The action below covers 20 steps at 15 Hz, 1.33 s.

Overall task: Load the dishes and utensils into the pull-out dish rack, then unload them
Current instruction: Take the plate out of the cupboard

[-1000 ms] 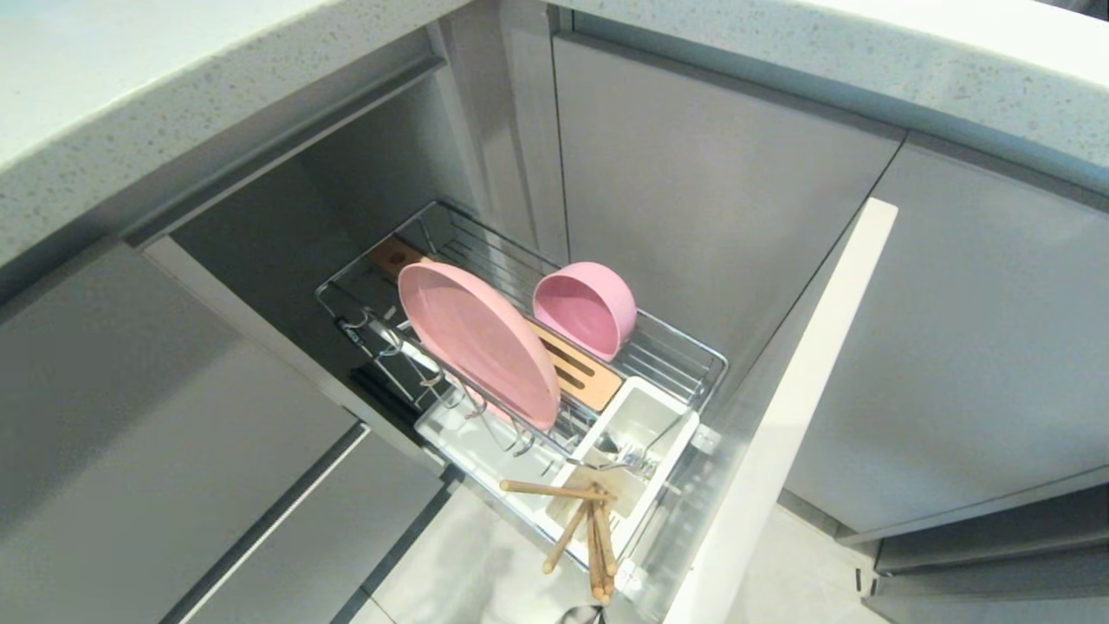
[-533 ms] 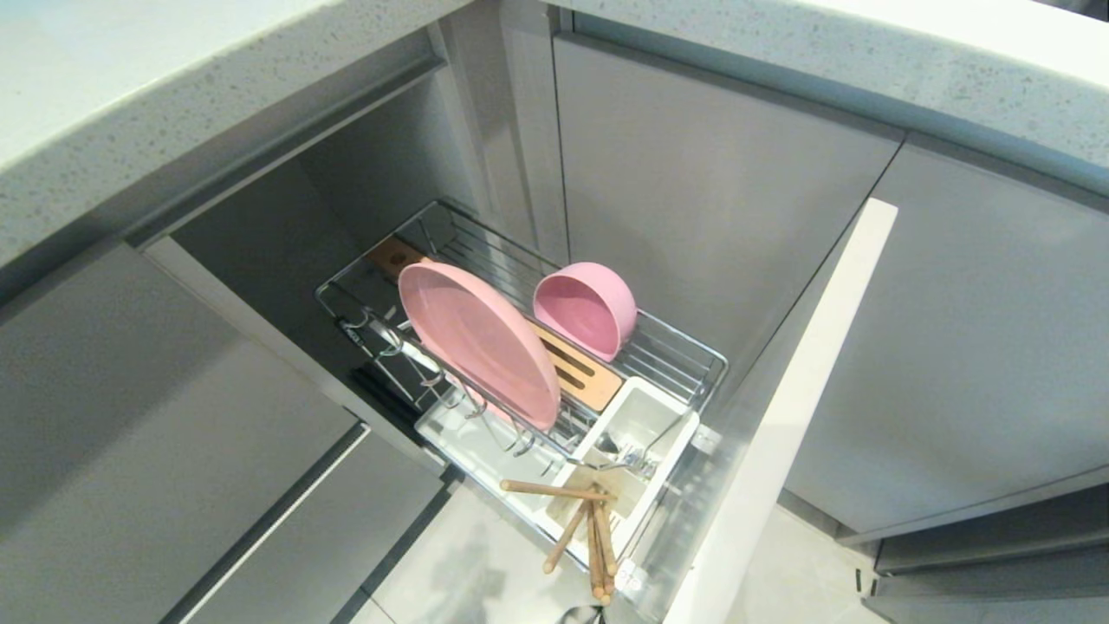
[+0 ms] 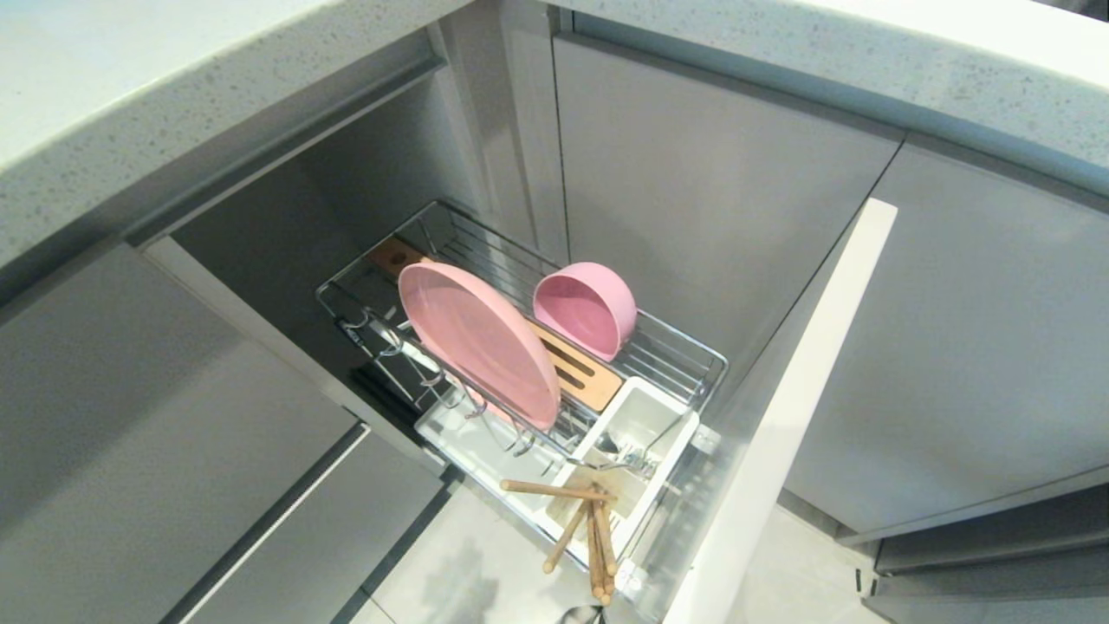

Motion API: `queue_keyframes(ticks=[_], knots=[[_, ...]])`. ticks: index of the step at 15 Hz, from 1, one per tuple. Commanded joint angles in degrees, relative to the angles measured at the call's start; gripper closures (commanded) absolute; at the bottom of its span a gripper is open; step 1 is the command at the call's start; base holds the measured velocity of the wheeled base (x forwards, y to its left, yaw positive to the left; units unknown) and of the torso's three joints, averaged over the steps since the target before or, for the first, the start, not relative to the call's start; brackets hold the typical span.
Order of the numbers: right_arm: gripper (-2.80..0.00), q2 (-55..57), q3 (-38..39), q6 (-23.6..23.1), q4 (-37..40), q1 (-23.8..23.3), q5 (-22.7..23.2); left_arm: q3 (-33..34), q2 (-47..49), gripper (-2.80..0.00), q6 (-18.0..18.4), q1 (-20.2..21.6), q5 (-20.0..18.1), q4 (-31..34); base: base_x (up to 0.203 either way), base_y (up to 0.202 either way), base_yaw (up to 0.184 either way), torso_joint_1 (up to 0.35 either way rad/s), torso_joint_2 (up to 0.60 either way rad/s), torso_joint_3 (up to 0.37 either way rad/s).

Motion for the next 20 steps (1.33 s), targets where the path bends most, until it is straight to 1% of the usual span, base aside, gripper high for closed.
queue_keyframes(ticks=[1,4,20], knots=[[0.0,0.0,0.0,0.0,0.0,0.0,0.0,1.6,0.1,0.0,-1.6,0.0,0.1,0.0,0.0,0.0,0.0,0.0,0.0,0.0],[0.0,0.0,0.1,0.0,0.0,0.0,0.0,1.6,0.1,0.0,-2.7,0.0,0.7,0.0,0.0,0.0,0.0,0.0,0.0,0.0],[0.0,0.0,0.0,0.0,0.0,0.0,0.0,1.6,0.1,0.0,-2.7,0.0,0.7,0.0,0.0,0.0,0.0,0.0,0.0,0.0]])
